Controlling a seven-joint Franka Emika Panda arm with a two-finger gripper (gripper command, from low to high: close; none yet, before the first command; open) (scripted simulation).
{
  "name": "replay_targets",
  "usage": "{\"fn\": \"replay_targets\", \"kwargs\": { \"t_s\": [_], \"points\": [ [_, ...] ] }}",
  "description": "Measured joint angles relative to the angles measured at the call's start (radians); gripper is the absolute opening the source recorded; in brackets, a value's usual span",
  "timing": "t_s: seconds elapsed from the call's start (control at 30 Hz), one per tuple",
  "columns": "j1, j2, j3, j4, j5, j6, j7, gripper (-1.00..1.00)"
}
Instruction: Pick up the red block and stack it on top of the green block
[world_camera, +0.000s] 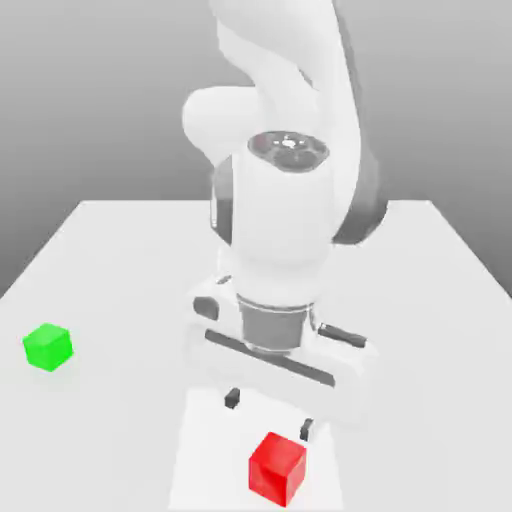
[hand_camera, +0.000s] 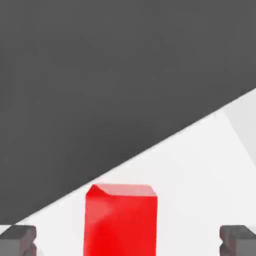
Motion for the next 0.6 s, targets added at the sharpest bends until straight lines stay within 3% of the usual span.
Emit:
{"fn": "replay_targets", "kwargs": {
  "t_s": [0.27, 0.3, 0.6],
  "points": [
    [0.050, 0.161, -0.068, 0.024, -0.090, 0.129, 0.072, 0.00],
    [0.059, 0.174, -0.079, 0.027, -0.100, 0.138, 0.080, -1.00],
    [0.040, 0.144, -0.055, 0.021, -0.075, 0.116, 0.062, -1.00]
  ]
}}
